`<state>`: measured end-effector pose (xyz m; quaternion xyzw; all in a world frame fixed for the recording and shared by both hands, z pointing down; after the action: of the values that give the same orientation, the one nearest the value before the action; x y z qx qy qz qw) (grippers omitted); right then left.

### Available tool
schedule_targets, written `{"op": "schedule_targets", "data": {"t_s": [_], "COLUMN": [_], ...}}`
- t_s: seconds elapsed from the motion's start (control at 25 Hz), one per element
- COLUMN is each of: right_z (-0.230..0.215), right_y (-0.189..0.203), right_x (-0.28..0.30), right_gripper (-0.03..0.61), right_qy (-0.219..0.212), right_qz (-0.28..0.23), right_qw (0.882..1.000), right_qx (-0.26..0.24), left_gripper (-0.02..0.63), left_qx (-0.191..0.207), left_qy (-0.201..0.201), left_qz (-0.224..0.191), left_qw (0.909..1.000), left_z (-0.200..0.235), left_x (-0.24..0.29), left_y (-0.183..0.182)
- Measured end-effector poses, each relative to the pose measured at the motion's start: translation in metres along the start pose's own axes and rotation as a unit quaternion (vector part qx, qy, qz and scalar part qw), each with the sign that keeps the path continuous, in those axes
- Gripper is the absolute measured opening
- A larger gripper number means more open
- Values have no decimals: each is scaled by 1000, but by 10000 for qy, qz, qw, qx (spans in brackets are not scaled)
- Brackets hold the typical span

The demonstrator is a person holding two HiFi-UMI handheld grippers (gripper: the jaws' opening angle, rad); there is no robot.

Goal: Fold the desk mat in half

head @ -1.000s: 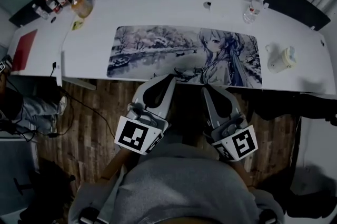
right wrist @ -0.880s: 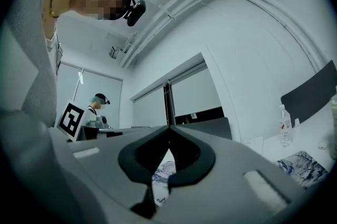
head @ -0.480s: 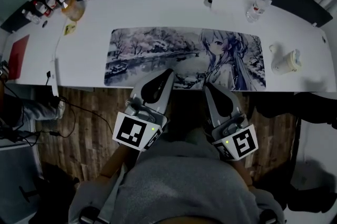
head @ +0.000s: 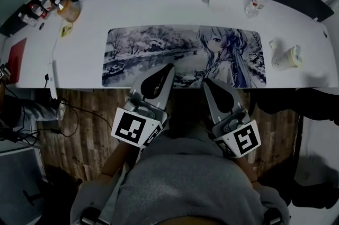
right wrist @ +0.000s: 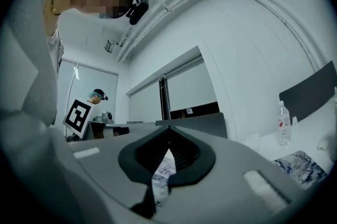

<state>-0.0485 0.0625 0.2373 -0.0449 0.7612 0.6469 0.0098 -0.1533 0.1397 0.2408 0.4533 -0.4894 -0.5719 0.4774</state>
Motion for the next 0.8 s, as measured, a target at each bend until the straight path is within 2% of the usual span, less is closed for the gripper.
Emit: {"op": "schedule_targets", "data": {"t_s": [0.2,0.36,0.6,0.64,0.8], "right_z": [-24,-55,-111,-123,-172], "right_y": [6,10,19,23,32], "right_x": [-27,-60,-112,-118,-140], "right_gripper": [2,2,2,3,12], "right_qy": [694,1426,2626,2771,3277], "right_qz": [-25,-77,71,146,358], "right_qw": [9976,9894,9648,9606,9440], "right_qx": [-25,-247,-141,-138,-119], "left_gripper": [-2,-2,2,33,80], "left_qx": [104,435,814,866,1070], "left_qy": [582,1117,1680,1738,1940], "left_qz": [262,435,672,721,883], "left_qw": [9979,9918,9801,9783,9711], "left_z": [-10,-19,-28,-29,-31], "left_x": [23,53,113,125,176], "left_y": [8,9,14,15,23]}}
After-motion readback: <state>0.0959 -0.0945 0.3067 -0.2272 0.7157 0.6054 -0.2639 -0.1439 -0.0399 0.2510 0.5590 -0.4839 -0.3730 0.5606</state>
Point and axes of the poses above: the fingertips, and each gripper's own axes: x forward along the fingers, z to its left, y out of its underside, the point moved 4 cm from there along -x, backward along the fingers, and after that the axes turned 8 degrees about y, right-handed, at the moved point
